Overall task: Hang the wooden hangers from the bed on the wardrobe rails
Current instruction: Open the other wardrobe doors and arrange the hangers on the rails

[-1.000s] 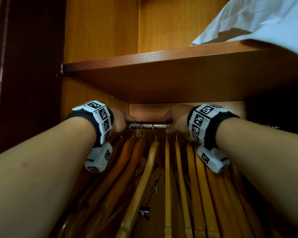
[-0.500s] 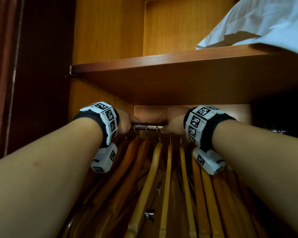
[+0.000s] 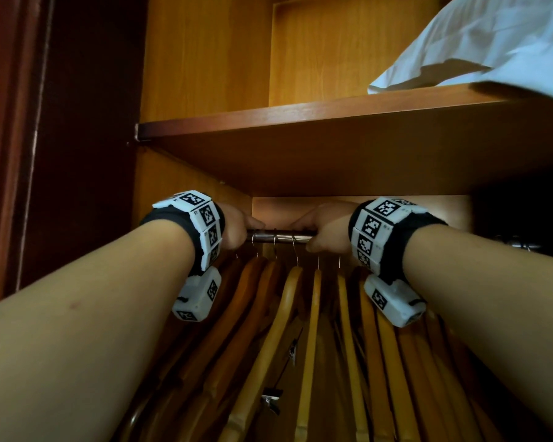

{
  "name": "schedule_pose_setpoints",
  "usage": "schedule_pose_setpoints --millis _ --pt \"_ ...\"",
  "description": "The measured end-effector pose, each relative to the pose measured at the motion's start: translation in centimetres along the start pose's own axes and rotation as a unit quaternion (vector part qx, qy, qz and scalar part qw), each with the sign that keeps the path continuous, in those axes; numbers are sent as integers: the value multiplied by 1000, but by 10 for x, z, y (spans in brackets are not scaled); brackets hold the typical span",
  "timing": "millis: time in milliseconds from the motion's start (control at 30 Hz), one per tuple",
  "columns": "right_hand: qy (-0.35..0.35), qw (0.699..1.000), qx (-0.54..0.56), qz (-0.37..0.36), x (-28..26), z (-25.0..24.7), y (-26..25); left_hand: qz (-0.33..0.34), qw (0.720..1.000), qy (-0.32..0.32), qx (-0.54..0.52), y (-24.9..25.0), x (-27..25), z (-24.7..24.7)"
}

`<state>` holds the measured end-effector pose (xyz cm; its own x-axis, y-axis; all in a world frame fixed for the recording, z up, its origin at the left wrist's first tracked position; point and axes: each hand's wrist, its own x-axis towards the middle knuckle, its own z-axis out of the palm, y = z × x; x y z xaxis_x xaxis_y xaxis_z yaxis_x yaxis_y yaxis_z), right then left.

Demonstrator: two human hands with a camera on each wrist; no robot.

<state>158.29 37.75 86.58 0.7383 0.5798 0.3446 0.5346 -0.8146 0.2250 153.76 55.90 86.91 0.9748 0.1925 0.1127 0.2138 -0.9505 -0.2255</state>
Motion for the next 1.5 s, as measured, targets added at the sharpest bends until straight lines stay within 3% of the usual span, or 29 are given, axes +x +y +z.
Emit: schedule_pose_setpoints --millis 267,667,900,1067,1500 --pt "1 1000 0 9 -5 -3 -6 -10 999 34 31 4 -6 0" --pt "-37 999 -4 2 -10 -5 -20 -1 999 34 -19 -3 -5 3" --pt "-26 999 33 15 -13 -20 3 16 999 -6 -35 2 0 1" --pt "-21 999 14 25 -24 -20 19 42 997 11 -57 -1 -10 4" --pt "-77 996 -4 53 -29 -17 21 48 997 4 -59 -3 -11 4"
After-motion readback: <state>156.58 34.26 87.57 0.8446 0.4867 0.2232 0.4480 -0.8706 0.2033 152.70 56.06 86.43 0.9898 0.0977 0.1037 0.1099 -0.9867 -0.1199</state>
